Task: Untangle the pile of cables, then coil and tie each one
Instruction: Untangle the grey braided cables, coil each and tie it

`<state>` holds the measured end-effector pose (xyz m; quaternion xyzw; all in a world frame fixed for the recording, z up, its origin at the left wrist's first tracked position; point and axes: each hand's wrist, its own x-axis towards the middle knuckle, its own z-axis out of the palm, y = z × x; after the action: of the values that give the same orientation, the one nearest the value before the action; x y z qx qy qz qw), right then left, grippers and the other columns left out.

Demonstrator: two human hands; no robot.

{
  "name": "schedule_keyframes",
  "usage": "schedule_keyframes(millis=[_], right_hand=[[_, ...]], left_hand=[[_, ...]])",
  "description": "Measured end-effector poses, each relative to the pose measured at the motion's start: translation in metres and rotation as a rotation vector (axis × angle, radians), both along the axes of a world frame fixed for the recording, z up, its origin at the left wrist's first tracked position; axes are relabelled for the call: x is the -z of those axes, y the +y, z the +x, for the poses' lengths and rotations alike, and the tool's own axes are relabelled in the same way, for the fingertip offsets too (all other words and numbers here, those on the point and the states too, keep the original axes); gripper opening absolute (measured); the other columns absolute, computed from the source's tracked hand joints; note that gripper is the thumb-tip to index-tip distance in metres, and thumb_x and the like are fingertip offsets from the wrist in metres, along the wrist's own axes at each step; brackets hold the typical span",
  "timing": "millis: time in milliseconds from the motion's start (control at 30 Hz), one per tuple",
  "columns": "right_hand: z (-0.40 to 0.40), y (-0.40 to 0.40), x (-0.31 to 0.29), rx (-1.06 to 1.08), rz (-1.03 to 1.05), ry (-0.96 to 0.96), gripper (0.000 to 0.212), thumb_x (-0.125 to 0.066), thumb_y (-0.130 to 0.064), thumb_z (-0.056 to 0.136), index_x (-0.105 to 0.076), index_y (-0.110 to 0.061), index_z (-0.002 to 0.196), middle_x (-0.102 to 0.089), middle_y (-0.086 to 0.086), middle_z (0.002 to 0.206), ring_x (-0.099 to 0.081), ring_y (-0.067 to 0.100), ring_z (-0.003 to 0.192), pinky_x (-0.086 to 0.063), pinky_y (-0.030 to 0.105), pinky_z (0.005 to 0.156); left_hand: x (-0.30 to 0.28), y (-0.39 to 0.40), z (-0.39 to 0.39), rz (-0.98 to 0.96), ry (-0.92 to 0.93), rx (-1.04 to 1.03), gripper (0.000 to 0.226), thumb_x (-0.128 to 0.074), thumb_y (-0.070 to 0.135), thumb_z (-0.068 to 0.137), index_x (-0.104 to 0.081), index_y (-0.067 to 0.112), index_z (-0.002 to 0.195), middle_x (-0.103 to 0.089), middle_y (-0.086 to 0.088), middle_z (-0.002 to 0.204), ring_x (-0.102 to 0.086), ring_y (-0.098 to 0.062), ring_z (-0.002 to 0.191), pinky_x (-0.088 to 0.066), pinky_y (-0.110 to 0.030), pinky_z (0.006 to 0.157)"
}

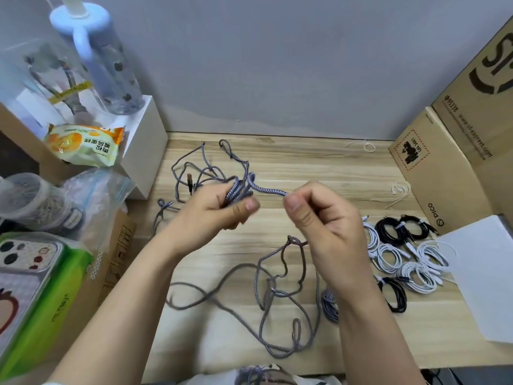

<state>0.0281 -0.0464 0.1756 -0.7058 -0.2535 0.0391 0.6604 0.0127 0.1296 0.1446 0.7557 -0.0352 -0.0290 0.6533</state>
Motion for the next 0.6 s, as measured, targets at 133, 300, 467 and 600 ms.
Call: schedule_keyframes(millis=[133,300,467,600], right_hand=[[0.008,-0.004,0.001,0.222,0.020,-0.022,0.027,-0.057,-0.039,0.083,-0.054,-0.027,0.060,-0.039,-0.010,0.054,-0.031,0.002,0.052,-0.028,0.016,0.049],[0.020,-0.003,0.015,0.336,0.068,0.117,0.031,-0.056,-0.035,0.087,-0.052,-0.026,0.058,-0.039,-0.016,0.047,-0.033,0.000,0.047,-0.027,0.011,0.048],[0.017,0.012,0.033,0.104,-0.011,0.275,0.035,-0.045,-0.040,0.088,-0.048,-0.021,0.059,-0.035,-0.012,0.046,-0.028,0.001,0.041,-0.024,0.011,0.043],[0.008,0.015,0.032,-0.101,-0.218,0.427,0.040,-0.040,-0.031,0.100,-0.043,-0.019,0.062,-0.035,-0.011,0.043,-0.026,0.001,0.037,-0.021,0.015,0.039]], left_hand=[[0.004,-0.003,-0.008,-0.005,0.149,0.271,0.028,-0.066,0.039,0.070,-0.046,0.023,0.057,-0.042,0.012,0.048,-0.037,0.000,0.046,-0.032,-0.010,0.046],[-0.004,-0.003,-0.018,-0.650,0.161,0.532,0.026,-0.060,0.041,0.088,-0.056,0.029,0.066,-0.029,0.014,0.047,-0.022,-0.007,0.042,-0.028,-0.016,0.046],[-0.031,-0.015,-0.005,-1.211,0.044,0.581,0.022,-0.042,0.020,0.100,-0.056,0.006,0.090,-0.030,0.006,0.053,-0.023,-0.012,0.046,-0.033,-0.024,0.056],[-0.042,-0.030,0.007,-1.115,-0.049,0.178,0.023,-0.044,0.013,0.095,-0.055,0.001,0.111,-0.042,0.009,0.054,-0.031,-0.004,0.044,-0.040,-0.016,0.054]])
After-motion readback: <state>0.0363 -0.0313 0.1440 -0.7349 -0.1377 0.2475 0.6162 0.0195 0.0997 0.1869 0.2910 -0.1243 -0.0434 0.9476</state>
